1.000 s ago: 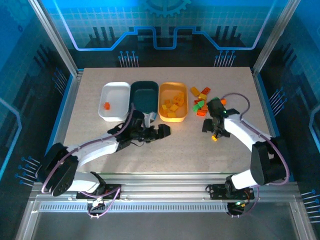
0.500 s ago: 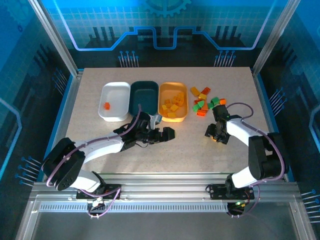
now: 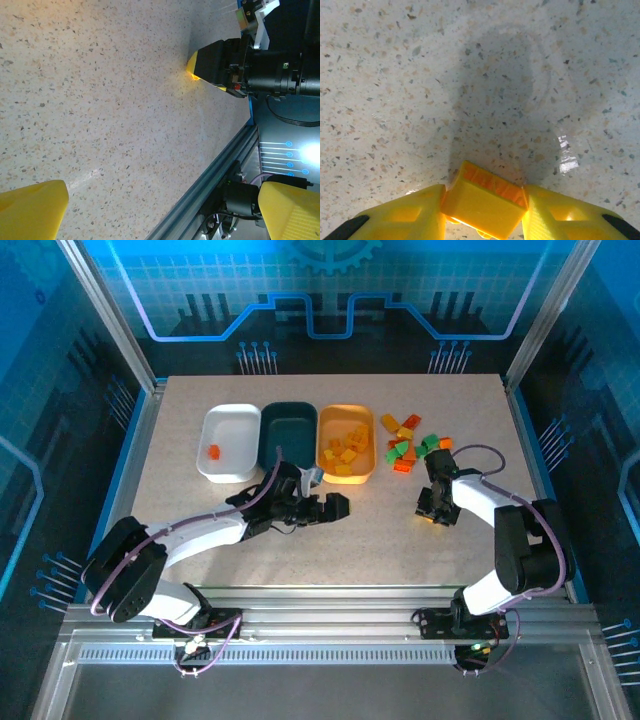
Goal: Sort the legos into containers by color
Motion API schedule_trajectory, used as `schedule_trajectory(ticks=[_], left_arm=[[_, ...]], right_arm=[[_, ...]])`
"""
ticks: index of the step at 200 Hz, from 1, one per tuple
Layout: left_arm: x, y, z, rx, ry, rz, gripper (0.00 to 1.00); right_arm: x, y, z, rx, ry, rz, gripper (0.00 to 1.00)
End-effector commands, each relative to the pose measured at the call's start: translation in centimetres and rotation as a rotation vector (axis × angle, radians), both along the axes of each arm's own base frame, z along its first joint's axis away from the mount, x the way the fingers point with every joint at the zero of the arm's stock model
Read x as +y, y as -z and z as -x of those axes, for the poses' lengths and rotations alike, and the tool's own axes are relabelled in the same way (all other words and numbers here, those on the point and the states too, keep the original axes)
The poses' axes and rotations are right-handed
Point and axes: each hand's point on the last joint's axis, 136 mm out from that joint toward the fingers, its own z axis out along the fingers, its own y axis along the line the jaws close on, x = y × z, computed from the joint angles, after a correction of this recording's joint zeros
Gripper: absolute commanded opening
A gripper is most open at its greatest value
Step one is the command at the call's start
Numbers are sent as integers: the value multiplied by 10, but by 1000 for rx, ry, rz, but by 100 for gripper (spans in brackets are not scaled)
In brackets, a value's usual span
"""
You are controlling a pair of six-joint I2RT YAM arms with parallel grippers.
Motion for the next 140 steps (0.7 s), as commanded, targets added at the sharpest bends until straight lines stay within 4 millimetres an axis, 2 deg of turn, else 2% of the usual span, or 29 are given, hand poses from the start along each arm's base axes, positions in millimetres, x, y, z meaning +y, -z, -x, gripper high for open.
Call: schedule_trajectory(ticks=[1,22,41,46,57,70,84,98,111,131,140], left_arm=[[4,-16,-6,-59,-7,-11,99],[15,-18,-14,-54,-46,-9,99],[39,-19,-28,-32,-127,-2,99],[48,-19,-33,-26,-157,-2,99],[73,-16,-44,-1,-250,-7,99],[113,-8,-55,46,-405,-11,99],[149,-9,-60,62,-531,22,99],[180,-13,-59,51,-626,30,99],[200,-16,-54,38,-680,13,99],[217,-19,-46,38,-712,-6,99],[221,-20,-43,43,-714,-6,99]], right_arm=[[6,-12,-20,-93,-32,-9,39],[9,-28,-24,-123,-62,23,38],[21,-46,-30,-159,-111,47,38],[30,-62,-42,-201,-133,43,38],[50,-78,-55,-246,-191,30,38],[88,-96,-73,-301,-299,0,38],[131,-109,-94,-348,-417,-18,38],[163,-115,-110,-361,-492,-29,38],[189,-111,-128,-350,-545,-32,39],[216,-104,-152,-318,-590,-57,40],[221,-100,-158,-306,-599,-50,41]])
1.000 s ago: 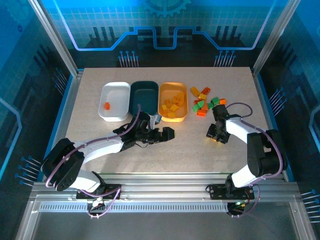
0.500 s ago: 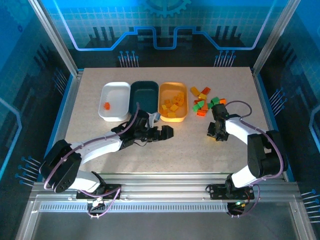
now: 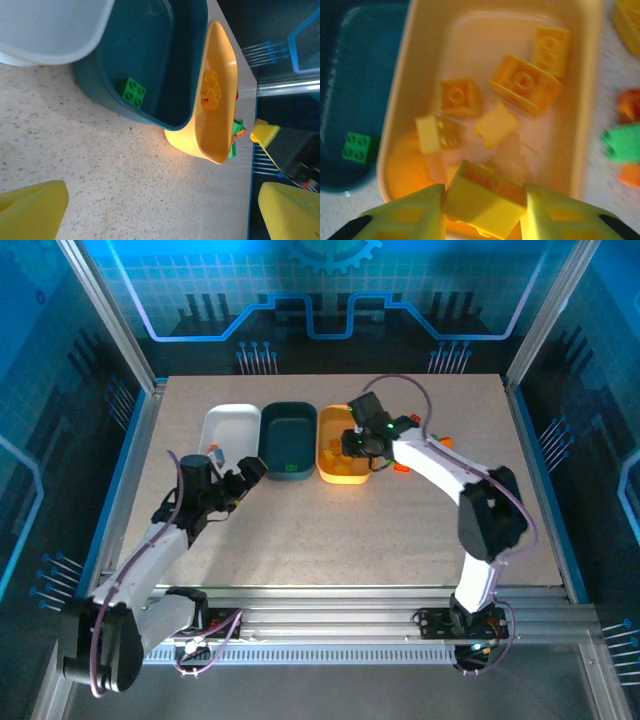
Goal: Sort the legos into containers by color
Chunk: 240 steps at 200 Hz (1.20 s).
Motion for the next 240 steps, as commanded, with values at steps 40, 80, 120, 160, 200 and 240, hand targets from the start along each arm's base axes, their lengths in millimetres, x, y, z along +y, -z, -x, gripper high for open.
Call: schedule_trajectory(ticks=[40,80,120,160,200,240], left_arm=[[7,0,16,20,25,37,99],[-14,-14,9,-23,111,114,99],[-85,-14,19,-40,338,47,99],[-142,-15,25,-46,492,46,99],[-143,-12,22,-34,485,33,99],[-139,-11,23,-25,474,1,99]], right_arm=[[20,15,-21,63,-77,83,68],[-44,-1,-11,13,65,142,72],[-123,21,-8,70,229,147,69],[-143,46,-25,124,167,227,70],[-150,68,-43,170,157,225,70],[-157,81,-47,194,178,236,62]])
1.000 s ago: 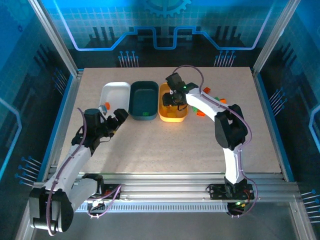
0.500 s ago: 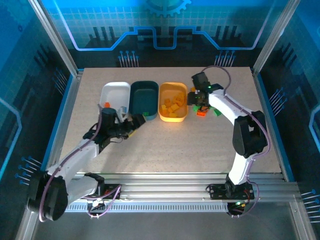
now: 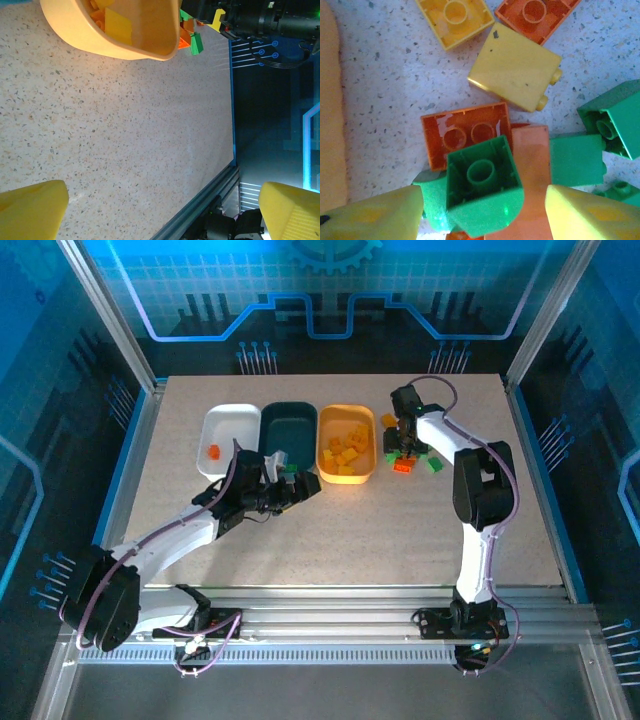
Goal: Sort the legos into containers by color
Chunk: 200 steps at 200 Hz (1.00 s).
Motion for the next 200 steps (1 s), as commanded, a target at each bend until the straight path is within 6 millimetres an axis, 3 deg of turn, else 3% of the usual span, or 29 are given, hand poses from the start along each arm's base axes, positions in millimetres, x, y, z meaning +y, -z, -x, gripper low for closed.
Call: schedule_trajectory(ticks=[1,25,45,87,105,120,137,152,175,176,200], left_arm=[[0,-9,-5,-41,-2,-25,99],[0,-8,-7,-38,-1,-35,99],[-2,-8,-10,-35,3,-34,99],[3,-13,-16,-28,-6,-34,99],[31,-11,-28,26,-92,-6,99],[75,-5,-40,91,-248,27,99],[134,8,-45,175,-476,57,99],[168,19,-44,219,-610,97,99],[183,31,-41,263,-660,133,99],[183,31,-40,265,-659,134,99],[178,34,-34,275,-630,161,99]], right_arm=[[-7,1,-5,10,4,1,61],[-11,0,-6,-6,15,-9,44],[-14,-3,-5,-12,24,-14,37],[-13,-29,2,-66,38,-44,34],[-10,-49,7,-106,43,-50,33],[2,-72,12,-158,29,-62,33],[32,-93,15,-214,6,-128,33],[80,-104,13,-234,-63,-226,33],[169,-110,10,-246,-217,-307,33],[180,-109,10,-240,-235,-318,33],[242,-96,7,-213,-326,-319,33]])
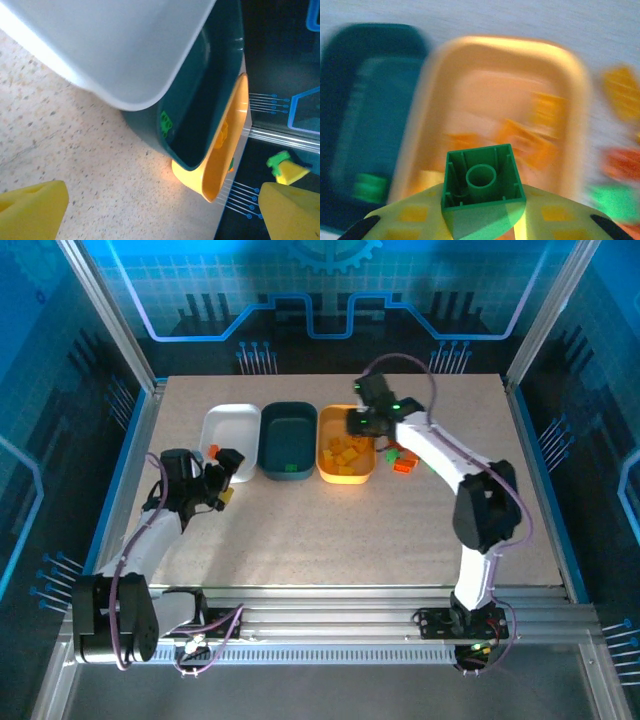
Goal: Sort the legos into containers by color
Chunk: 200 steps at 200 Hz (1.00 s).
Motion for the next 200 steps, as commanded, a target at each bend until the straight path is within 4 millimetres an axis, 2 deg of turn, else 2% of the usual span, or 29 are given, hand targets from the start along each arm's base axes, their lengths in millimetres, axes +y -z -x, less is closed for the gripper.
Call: schedule_trajectory(ticks=[1,20,30,33,35,42,52,55,60,81,85,89,103,118,129,149,160,174,200], left_arm=[[-8,6,12,36,18,81,99],[-10,6,20,32,31,76,99],[-11,6,23,33,37,71,99],[-11,6,24,33,40,71,99],[-11,6,24,32,41,70,99],[-12,3,25,23,52,73,99],[-15,0,25,11,69,78,99],[-15,-1,25,9,72,79,99],[-17,-3,25,2,80,82,99],[-22,-11,23,-26,109,94,99],[-23,-13,22,-34,113,95,99],[-24,-14,22,-38,118,97,99],[-32,-19,20,-60,146,97,99],[-50,-26,19,-93,206,82,99],[-72,-29,21,-116,273,54,99],[-122,-30,29,-147,426,7,99],[-149,-30,32,-166,503,7,99],[-176,-29,34,-187,571,11,99],[-204,-29,29,-194,631,14,99]], right_arm=[[75,24,2,51,-111,-34,33],[108,38,-2,75,-159,-44,33],[119,47,-3,99,-174,-35,34],[121,44,-3,98,-179,-37,35],[123,54,-3,116,-182,-28,35],[128,58,-3,129,-189,-27,37],[130,59,-4,141,-183,-29,48],[130,58,-4,143,-174,-27,55],[129,56,-4,142,-170,-28,59],[123,35,-2,102,-165,-28,64],[119,18,-1,73,-162,-39,64],[115,13,0,59,-157,-29,65],[82,-10,5,2,-90,38,65],[29,-14,13,-38,7,97,67],[-18,0,17,-7,89,108,66],[-109,46,32,136,235,143,62],[-149,64,44,193,286,144,62],[-188,84,59,275,339,163,63],[-235,107,73,327,440,233,65]])
